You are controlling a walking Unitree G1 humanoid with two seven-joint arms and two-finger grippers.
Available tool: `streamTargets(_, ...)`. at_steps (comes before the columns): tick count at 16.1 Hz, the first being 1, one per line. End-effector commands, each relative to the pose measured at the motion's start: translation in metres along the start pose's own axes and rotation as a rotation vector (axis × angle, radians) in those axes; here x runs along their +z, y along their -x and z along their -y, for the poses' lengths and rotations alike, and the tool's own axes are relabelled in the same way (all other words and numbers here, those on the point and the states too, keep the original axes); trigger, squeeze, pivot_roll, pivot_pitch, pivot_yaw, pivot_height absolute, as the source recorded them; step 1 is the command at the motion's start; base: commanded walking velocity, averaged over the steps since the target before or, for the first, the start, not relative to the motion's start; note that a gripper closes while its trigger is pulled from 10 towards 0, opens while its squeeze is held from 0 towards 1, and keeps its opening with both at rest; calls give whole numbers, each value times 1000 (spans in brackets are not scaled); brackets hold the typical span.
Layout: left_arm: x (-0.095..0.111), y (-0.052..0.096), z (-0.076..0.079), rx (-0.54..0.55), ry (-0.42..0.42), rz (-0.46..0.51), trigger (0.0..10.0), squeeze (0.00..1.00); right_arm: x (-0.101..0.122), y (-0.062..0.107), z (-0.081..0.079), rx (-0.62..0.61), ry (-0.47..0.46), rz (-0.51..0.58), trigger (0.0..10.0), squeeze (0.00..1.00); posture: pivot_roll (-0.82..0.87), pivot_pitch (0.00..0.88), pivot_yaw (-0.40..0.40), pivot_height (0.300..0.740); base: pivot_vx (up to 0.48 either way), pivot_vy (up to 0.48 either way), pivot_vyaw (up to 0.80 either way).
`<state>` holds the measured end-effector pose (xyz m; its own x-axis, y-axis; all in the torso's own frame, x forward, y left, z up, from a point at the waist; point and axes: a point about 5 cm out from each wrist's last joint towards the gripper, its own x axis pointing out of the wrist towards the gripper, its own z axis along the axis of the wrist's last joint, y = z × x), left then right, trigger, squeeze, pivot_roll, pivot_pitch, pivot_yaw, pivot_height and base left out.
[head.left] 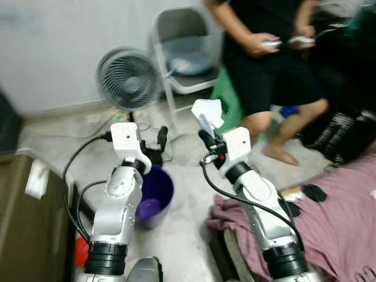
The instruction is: Clean up the room
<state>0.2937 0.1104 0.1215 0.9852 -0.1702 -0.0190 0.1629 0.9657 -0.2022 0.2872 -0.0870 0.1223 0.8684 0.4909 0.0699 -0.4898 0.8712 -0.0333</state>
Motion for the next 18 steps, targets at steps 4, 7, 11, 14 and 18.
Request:
streamTargets(4, 0, -2, 4, -7, -10, 0, 10000, 0, 6, -2, 1, 16, 28, 25, 10000, 0, -37, 0, -11, 740, 0, 0, 800)
streamTargets(7, 2, -3, 4, -10, -14, 11, 10000, 0, 7, -2, 1, 21, 37, 31, 10000, 0, -37, 0, -13, 740, 0, 0, 800)
streamTargets(11, 4, -4, 5, -8, -13, 26, 10000, 0, 8, -4, 0, 30, 46, 38, 10000, 0, -36, 0, -14, 740, 0, 0, 800)
streamTargets(14, 5, -4, 5, -10, -10, 33, 10000, 0, 9, -4, 1, 30, 49, 42, 10000, 0, -38, 0, -12, 740, 0, 0, 800)
streamTargets(18, 7, -4, 7, -39, 0, 44, 10000, 0, 10, -5, 5, -13, 24, 45, 10000, 0, -40, 0, -13, 740, 0, 0, 338)
